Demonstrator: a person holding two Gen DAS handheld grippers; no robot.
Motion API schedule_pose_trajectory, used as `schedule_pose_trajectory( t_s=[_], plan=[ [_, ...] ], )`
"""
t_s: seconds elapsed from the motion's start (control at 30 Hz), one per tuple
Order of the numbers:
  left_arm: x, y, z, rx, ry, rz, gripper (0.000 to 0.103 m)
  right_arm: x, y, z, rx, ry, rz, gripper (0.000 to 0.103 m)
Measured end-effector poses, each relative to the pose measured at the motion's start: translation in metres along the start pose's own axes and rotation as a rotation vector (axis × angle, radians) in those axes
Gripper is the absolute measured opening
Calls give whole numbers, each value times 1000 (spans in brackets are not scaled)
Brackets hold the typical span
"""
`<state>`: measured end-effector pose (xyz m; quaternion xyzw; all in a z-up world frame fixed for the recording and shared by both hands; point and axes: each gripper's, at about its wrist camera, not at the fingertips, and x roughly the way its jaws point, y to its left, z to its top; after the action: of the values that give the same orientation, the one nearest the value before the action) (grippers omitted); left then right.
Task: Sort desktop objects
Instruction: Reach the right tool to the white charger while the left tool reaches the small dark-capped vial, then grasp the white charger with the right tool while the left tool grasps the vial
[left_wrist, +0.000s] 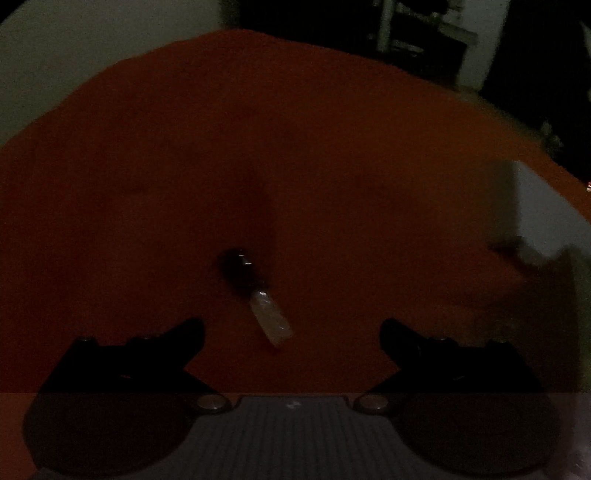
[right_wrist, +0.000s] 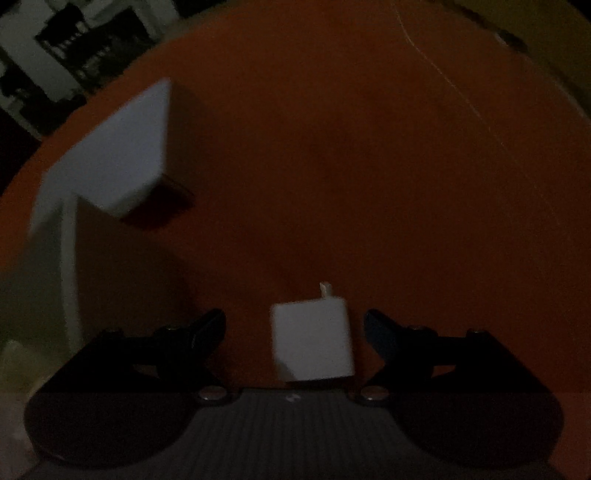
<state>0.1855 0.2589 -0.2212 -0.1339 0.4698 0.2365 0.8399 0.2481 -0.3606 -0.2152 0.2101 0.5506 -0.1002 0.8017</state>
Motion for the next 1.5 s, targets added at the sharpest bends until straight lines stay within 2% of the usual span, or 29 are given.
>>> schedule_pose_trajectory(
  t_s=[0.1, 0.3, 0.37, 0.47, 0.5, 0.67, 0.7, 0.73, 0.8, 0.83, 0.87, 0.9, 0.97, 1.07, 1.17, 1.3, 1.33, 1.37, 1.43, 1.5],
  plan=[
    [25, 2, -4, -26, 31, 39, 103, 17, -1, -9, -57, -2, -71, 84],
    [55, -5, -1, 16, 27, 79, 103, 38, 10, -18, -112, -30, -113, 85],
    [59, -5, 0, 9, 21, 78, 103, 40, 11, -20, -126, -40, -118, 82],
    [63, -3, 3, -30, 1, 68, 103, 38, 6, -20, -111, -54, -99, 72],
    [64, -1, 5, -52, -8, 64, 103, 36, 6, -20, -103, -57, -86, 62],
    [65, 5, 16, -188, -24, 24, 102, 39, 6, -28, -98, -57, -64, 60],
    [66, 5, 16, -188, -23, 25, 93, 39, 7, -28, -92, -57, -66, 60],
    [67, 3, 16, -186, -17, 28, 77, 39, 8, -27, -86, -57, -69, 60],
    [67, 1, 17, -180, -12, 26, 64, 37, 10, -27, -76, -57, -75, 59],
    [66, 0, 18, -174, -15, 19, 50, 34, 12, -28, -73, -57, -80, 59],
    [65, -1, 20, -169, -18, 11, 43, 31, 13, -28, -70, -57, -82, 59],
    [63, -2, 21, -165, -11, -9, 29, 30, 14, -27, -65, -57, -83, 59],
    [60, -2, 22, -156, 6, -56, 23, 28, 14, -27, -54, -54, -81, 59],
    [57, -12, 24, -120, 18, -73, 17, 28, 14, -28, -40, -46, -73, 59],
    [54, -7, 29, -168, 22, -99, 17, 28, 14, -30, -34, -44, -68, 59],
    [43, -9, 40, -173, 0, -120, 17, 30, 14, -27, -24, -43, -63, 59],
    [41, -9, 44, -170, -1, -124, 25, 30, 14, -27, -26, -41, -63, 59],
    [39, -8, 45, -177, -3, -137, 39, 30, 15, -27, -27, -41, -64, 59],
    [38, 2, 49, -227, -26, -160, 57, 29, 15, -28, -24, -42, -65, 59],
    [44, 6, 52, -246, -17, -157, 59, 28, 15, -30, -22, -42, -65, 59]
  ],
)
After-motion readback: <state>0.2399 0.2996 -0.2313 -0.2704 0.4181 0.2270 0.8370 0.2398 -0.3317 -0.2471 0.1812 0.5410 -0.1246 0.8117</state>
